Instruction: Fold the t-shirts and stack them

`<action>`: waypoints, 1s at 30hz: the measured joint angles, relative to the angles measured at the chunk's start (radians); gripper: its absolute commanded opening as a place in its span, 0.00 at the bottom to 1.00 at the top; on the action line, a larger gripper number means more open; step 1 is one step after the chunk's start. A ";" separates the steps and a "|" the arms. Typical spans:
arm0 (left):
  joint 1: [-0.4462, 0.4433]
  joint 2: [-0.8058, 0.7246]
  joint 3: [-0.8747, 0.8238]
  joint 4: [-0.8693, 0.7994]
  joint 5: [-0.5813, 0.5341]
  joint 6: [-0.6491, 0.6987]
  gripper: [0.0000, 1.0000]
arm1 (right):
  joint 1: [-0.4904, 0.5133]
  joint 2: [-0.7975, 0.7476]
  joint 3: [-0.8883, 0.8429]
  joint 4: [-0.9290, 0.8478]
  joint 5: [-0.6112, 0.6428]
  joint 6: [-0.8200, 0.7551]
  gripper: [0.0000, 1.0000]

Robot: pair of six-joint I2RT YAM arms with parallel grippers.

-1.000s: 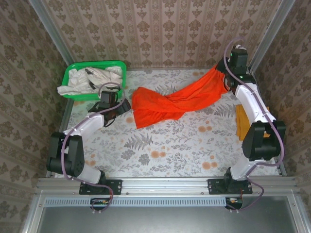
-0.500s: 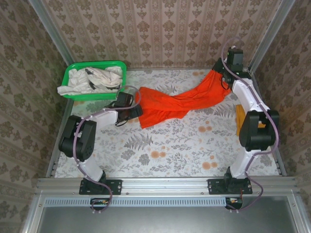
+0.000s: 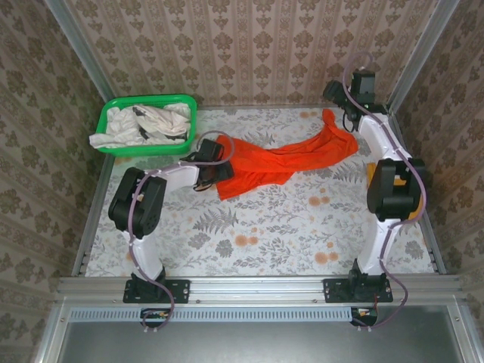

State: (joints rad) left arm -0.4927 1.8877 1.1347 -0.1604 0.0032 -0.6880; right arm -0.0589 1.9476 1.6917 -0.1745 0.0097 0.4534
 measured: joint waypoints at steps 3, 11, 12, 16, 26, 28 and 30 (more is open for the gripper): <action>-0.004 0.032 0.033 -0.004 0.005 -0.009 0.45 | 0.000 -0.104 -0.175 0.031 -0.007 0.007 0.91; -0.011 0.034 0.002 0.020 0.017 -0.031 0.00 | 0.000 -0.352 -0.518 0.109 -0.020 0.030 0.92; -0.011 0.028 -0.010 0.035 0.017 -0.039 0.00 | 0.000 -0.384 -0.550 0.116 -0.021 0.030 0.92; -0.011 -0.027 -0.093 0.081 0.012 -0.044 0.00 | 0.000 -0.484 -0.647 0.124 -0.020 0.030 0.92; 0.033 -0.414 -0.336 -0.086 0.000 -0.045 0.00 | 0.000 -0.596 -0.859 0.093 0.035 0.091 0.88; 0.078 -0.500 -0.379 -0.113 0.004 -0.045 0.00 | 0.000 -0.564 -0.875 0.092 0.030 0.103 0.85; 0.121 -0.557 -0.409 -0.140 0.005 -0.044 0.00 | 0.004 -0.512 -0.877 0.097 0.011 0.113 0.82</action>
State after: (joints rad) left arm -0.3714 1.3304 0.7261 -0.3008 0.0082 -0.7322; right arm -0.0547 1.4353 0.8143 -0.0772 0.0208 0.5667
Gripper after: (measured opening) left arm 0.055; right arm 0.843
